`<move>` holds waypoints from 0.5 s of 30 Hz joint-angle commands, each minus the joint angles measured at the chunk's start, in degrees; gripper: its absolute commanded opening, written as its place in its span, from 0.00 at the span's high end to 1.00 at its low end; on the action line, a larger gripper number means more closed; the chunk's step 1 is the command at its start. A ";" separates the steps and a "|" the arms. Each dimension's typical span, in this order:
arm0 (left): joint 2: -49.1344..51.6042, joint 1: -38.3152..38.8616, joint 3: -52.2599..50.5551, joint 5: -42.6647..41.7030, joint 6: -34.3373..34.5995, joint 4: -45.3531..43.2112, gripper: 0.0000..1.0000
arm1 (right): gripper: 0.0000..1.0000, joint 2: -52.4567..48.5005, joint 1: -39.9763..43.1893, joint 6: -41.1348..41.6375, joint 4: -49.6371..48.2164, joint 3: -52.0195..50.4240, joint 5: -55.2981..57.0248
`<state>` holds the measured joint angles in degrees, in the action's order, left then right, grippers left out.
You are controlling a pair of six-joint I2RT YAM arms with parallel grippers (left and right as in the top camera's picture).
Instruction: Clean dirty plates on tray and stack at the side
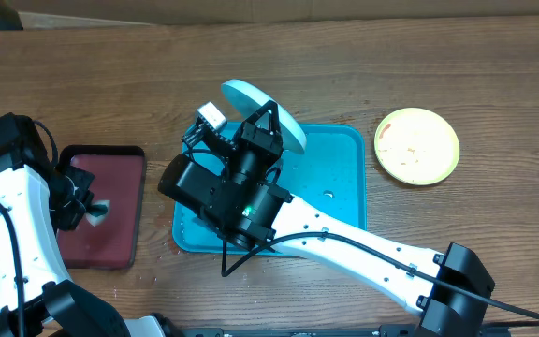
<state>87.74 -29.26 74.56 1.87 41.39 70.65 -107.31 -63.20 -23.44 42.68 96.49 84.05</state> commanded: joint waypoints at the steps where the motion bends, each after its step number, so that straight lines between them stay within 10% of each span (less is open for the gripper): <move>1: -0.39 -0.07 -0.33 -0.66 -1.60 -0.17 0.96 | 0.96 0.81 -0.02 -2.34 -0.44 1.64 2.45; 9: -0.39 -0.07 -0.33 -0.66 -2.27 -0.22 0.96 | 0.96 0.81 2.69 9.29 3.61 1.64 -5.14; 15: -0.39 0.04 -0.33 -1.14 -2.67 -0.20 0.96 | 0.96 0.81 16.24 31.91 17.33 1.64 -35.10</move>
<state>87.74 -29.26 74.52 1.63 40.07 70.63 -107.31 -55.33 -6.50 57.41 96.88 68.18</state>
